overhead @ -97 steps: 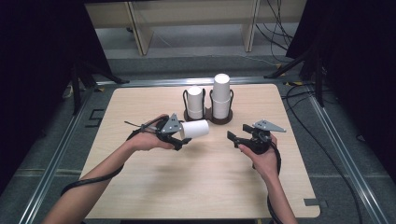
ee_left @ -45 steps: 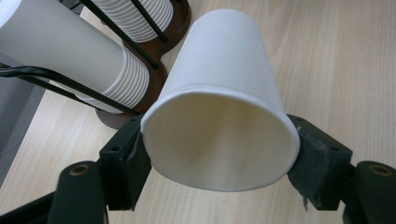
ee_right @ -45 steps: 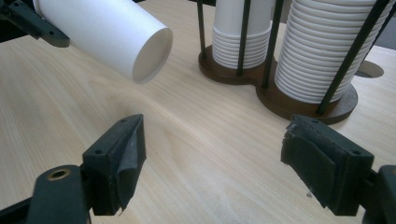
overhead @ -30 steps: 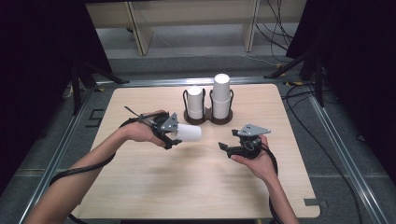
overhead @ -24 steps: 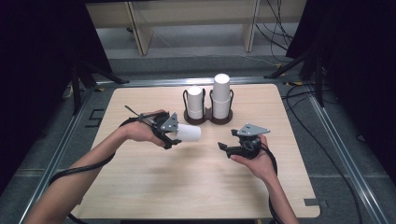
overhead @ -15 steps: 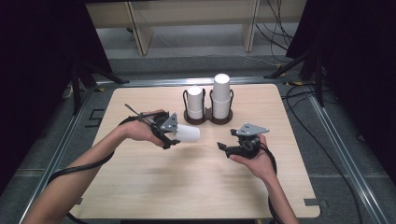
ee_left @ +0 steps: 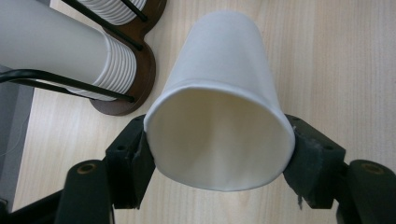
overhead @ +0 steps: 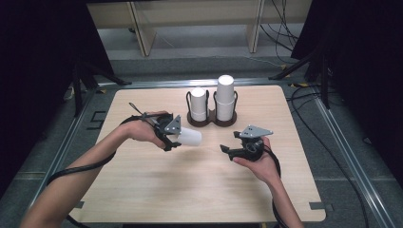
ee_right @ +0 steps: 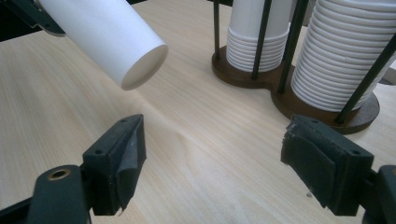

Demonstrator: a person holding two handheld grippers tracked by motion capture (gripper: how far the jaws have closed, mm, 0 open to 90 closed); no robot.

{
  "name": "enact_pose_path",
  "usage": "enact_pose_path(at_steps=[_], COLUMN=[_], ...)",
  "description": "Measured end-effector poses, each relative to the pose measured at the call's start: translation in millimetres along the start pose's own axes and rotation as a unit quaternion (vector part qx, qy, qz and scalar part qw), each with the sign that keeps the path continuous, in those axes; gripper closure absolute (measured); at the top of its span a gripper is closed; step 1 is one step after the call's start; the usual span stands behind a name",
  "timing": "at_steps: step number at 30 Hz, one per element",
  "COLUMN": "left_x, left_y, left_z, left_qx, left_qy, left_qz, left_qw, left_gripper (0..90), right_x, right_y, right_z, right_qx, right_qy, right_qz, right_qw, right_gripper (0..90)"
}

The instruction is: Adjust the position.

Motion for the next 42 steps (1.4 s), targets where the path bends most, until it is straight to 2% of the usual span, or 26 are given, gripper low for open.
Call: enact_pose_path(at_steps=[3, 13, 16, 19, 21, 23, 24, 29, 30, 31, 32, 35, 37, 38, 42], left_x=[0.2, 3.5, 4.4, 5.0, 5.5, 5.5, 5.7, 6.5, 6.9, 7.0, 7.1, 7.5, 8.2, 8.5, 9.0], left_y=[0.4, 0.5, 0.5, -0.7, -1.9, -2.1, -1.6, -0.7, -0.3, -0.2, -0.1, 0.8, 0.8, 0.7, 0.1], left_z=[-1.0, -1.2, -1.2, -1.4, -1.4, -1.3, -1.3, -0.9, -0.9, -0.8, -0.7, -0.3, -0.4, -0.6, -0.5], left_qx=[0.000, -0.014, -0.020, -0.023, -0.025, -0.026, -0.027, -0.034, -0.035, -0.036, -0.036, -0.038, -0.040, -0.041, -0.045], left_qy=[-0.001, 0.019, 0.026, 0.031, 0.035, 0.039, 0.044, 0.055, 0.058, 0.059, 0.060, 0.066, 0.070, 0.071, 0.080], left_qz=[-0.001, 0.006, 0.008, 0.013, 0.018, 0.021, 0.021, 0.020, 0.020, 0.021, 0.021, 0.020, 0.022, 0.022, 0.026], left_qw=[1.0000, 0.9997, 0.9994, 0.9992, 0.9989, 0.9987, 0.9984, 0.9977, 0.9975, 0.9974, 0.9973, 0.9969, 0.9965, 0.9963, 0.9955], left_gripper=[31.6, 31.6, 31.6, 31.6, 31.7, 31.8, 31.8, 31.8, 31.8, 31.8, 31.8, 31.8, 31.8, 31.8, 31.8], right_x=[0.3, -1.0, -3.1, -3.5, -4.1, -4.9, -6.0, -7.4, -7.6, -8.6, -8.5, -9.5, -9.8, -9.8, -11.9], right_y=[-0.9, 3.3, 3.3, 7.8, 7.7, 10.2, 9.7, 11.9, 13.8, 12.1, 13.4, 14.9, 14.9, 17.2, 16.8], right_z=[0.7, 0.9, -0.6, -0.6, -1.1, -0.8, -1.8, -2.6, -2.2, -3.5, -3.0, -3.4, -4.1, -3.5, -4.5], right_qx=[-0.001, -0.007, 0.012, 0.003, 0.014, 0.009, 0.026, 0.024, 0.015, 0.032, 0.025, 0.023, 0.032, 0.019, 0.030], right_qy=[-0.001, 0.007, 0.002, 0.007, 0.006, 0.008, 0.006, 0.006, 0.009, 0.005, 0.008, 0.009, 0.009, 0.012, 0.009], right_qz=[0.007, 0.001, -0.001, -0.010, -0.011, -0.010, -0.012, -0.013, -0.015, -0.017, -0.018, -0.020, -0.021, -0.022, -0.022], right_qw=[1.0000, 0.9999, 0.9999, 0.9999, 0.9998, 0.9999, 0.9996, 0.9996, 0.9997, 0.9993, 0.9995, 0.9995, 0.9992, 0.9995, 0.9993], right_gripper=[21.0, 21.0, 21.0, 20.8, 20.8, 20.9, 20.8, 20.7, 20.4, 20.3, 20.3, 20.3, 20.3, 20.3, 20.3])
Point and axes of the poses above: each handheld gripper's, and its own axes: x roughly backward along the jaws, z roughly out of its underside, y roughly to its left, the point moved 8 cm from there along -x, roughly forward along the jaws
